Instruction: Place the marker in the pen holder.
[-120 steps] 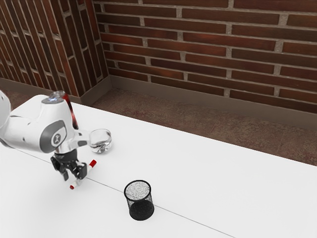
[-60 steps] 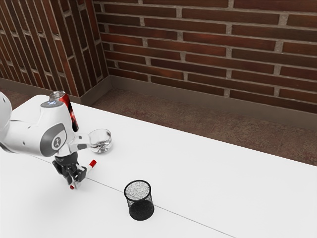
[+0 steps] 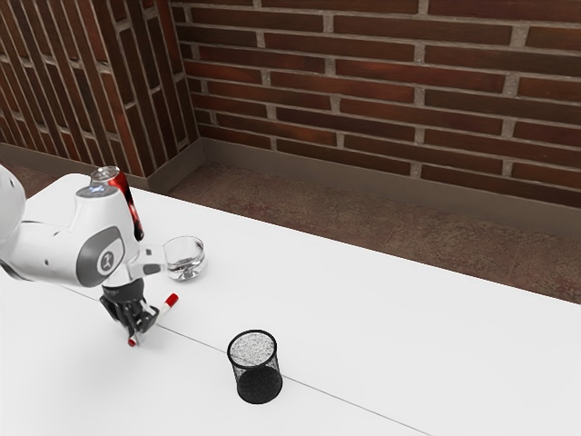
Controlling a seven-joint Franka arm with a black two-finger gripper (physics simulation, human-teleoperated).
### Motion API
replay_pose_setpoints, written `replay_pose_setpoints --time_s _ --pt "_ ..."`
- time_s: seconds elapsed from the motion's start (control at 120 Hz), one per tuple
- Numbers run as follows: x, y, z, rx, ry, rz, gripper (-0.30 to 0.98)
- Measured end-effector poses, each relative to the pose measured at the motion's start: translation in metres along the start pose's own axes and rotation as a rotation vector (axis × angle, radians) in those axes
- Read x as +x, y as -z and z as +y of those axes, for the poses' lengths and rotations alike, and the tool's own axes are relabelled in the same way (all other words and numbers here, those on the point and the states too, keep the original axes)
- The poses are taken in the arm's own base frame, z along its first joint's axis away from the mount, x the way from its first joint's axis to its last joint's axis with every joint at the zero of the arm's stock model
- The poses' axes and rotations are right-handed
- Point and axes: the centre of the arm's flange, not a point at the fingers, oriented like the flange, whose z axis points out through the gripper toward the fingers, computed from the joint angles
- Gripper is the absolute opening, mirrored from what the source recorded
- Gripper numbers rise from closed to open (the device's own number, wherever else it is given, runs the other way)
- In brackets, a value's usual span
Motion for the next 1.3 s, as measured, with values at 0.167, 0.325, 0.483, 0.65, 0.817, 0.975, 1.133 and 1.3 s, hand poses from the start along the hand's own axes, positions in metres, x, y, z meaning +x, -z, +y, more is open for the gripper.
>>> replay_pose_setpoints --time_s 0.167,0.325,0.483,0.65,0.817,0.975,1.133,1.3 --pt "0.0 -0.002 0.0 0.005 -0.004 -0.004 0.02" --pt "0.001 0.0 0.0 0.011 -0.004 -0.002 -0.04" --pt "0.001 0.006 -0.001 0.009 0.004 0.009 -0.1" --pt "0.001 0.094 0.002 -0.026 -0.027 0.116 -0.1" --pt "0.022 0.197 0.062 0.045 -0.19 0.062 -0.1" --pt "0.015 0.215 0.152 0.175 -0.348 -0.182 -0.09" --pt "0.009 0.215 0.227 0.286 -0.451 -0.371 -0.08" --pt "0.032 0.205 0.263 0.323 -0.472 -0.475 -0.07"
